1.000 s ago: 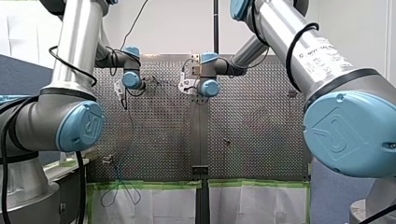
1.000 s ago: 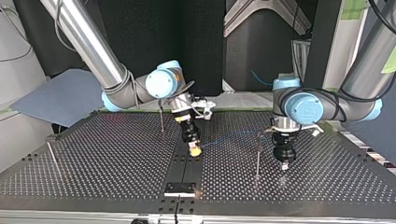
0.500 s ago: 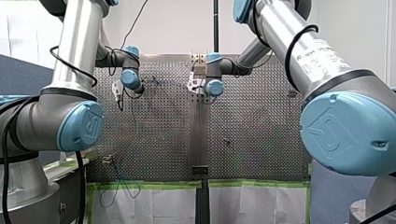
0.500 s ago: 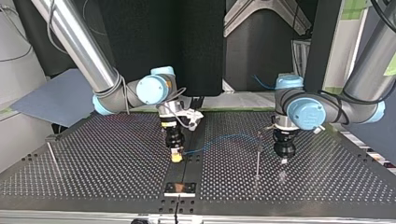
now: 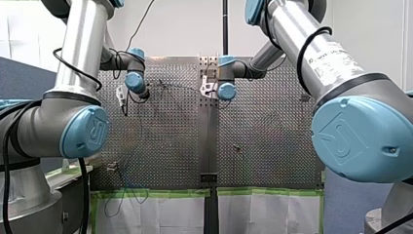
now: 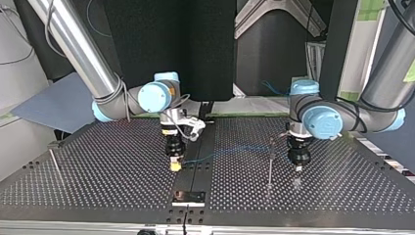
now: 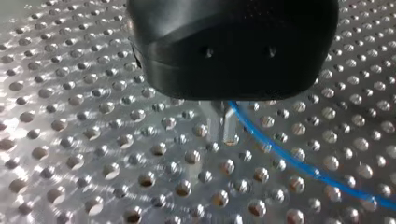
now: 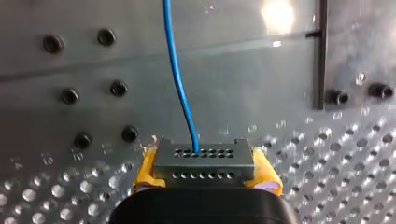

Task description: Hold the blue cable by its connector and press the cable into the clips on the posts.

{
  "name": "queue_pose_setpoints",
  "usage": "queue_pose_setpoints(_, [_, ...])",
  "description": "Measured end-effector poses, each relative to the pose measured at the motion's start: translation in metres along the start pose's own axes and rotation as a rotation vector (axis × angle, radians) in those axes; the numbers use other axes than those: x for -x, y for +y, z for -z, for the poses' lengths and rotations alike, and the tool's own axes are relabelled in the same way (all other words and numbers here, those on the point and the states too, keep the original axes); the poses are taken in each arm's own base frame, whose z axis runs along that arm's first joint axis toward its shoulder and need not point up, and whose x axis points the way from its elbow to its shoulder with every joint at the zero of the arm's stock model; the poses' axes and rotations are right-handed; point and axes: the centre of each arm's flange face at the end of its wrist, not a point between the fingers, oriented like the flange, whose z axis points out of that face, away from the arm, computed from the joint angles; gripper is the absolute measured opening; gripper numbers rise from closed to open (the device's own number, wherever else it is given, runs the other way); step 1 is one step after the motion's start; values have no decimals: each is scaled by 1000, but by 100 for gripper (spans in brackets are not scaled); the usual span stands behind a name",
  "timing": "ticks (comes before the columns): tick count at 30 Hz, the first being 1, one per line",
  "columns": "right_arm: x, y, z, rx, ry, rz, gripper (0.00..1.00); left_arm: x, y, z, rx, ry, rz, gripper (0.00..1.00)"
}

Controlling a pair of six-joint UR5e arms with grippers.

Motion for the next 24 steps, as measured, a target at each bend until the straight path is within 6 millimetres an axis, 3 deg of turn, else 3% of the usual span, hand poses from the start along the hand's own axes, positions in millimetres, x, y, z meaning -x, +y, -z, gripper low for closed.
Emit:
queue_pose_setpoints(2, [-1,-5,0,-20,0,10,0,1,3,0,12,-2,-7,45])
queue_pose_setpoints(9, [-2,-15,2,-56,2,29,0,5,3,4,23,3,-13,56])
queue_pose_setpoints(10, [-2,-16,2,-59,1,29,0,5,2,5,23,9,-12,64])
queue_pose_setpoints(11, [-3,-17,3,-60,1,30,0,4,1,6,24,16,-13,93])
queue_pose_setpoints(12, [-3,-18,3,-62,0,31,0,3,1,8,26,27,-15,93])
queue_pose_setpoints(13, [-3,-18,3,-63,-1,31,0,2,0,9,29,35,-17,100])
queue_pose_setpoints(24, [-2,-24,6,-71,-4,31,0,-1,-5,32,95,105,-32,100])
